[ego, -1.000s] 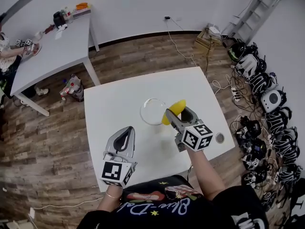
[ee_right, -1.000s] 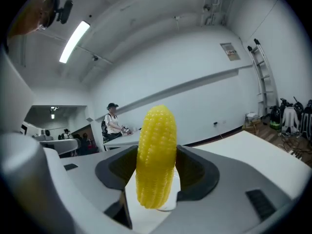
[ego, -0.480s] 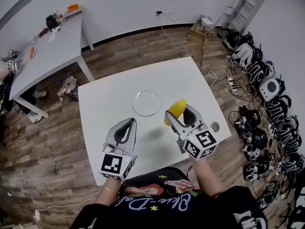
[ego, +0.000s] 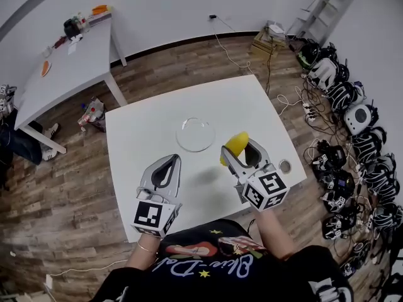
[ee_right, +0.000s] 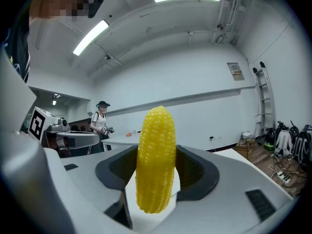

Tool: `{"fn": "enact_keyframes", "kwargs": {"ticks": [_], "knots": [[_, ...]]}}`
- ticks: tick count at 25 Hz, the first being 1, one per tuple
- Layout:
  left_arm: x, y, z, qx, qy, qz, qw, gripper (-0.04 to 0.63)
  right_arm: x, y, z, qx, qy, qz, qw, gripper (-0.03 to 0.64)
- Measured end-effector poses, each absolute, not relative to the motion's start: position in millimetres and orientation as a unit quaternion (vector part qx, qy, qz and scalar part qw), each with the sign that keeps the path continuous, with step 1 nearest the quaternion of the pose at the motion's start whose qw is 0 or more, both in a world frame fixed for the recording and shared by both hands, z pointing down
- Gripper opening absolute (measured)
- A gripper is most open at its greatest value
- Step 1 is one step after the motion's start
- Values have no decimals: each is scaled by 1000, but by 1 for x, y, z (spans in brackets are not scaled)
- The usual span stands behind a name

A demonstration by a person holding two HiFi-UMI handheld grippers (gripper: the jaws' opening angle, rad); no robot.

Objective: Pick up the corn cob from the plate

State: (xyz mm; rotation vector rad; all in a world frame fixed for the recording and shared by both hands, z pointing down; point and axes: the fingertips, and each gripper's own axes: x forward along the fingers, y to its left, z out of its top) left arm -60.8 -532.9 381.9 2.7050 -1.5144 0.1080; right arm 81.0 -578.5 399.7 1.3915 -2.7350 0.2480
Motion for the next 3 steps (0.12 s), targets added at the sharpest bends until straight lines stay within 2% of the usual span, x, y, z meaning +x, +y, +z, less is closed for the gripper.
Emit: {"fn": "enact_keyframes", "kwargs": {"ticks": [3], "knots": [[-60,-532,383,871,-489,37,22,-2,83,-578,400,453,-887,82,33,253]]}}
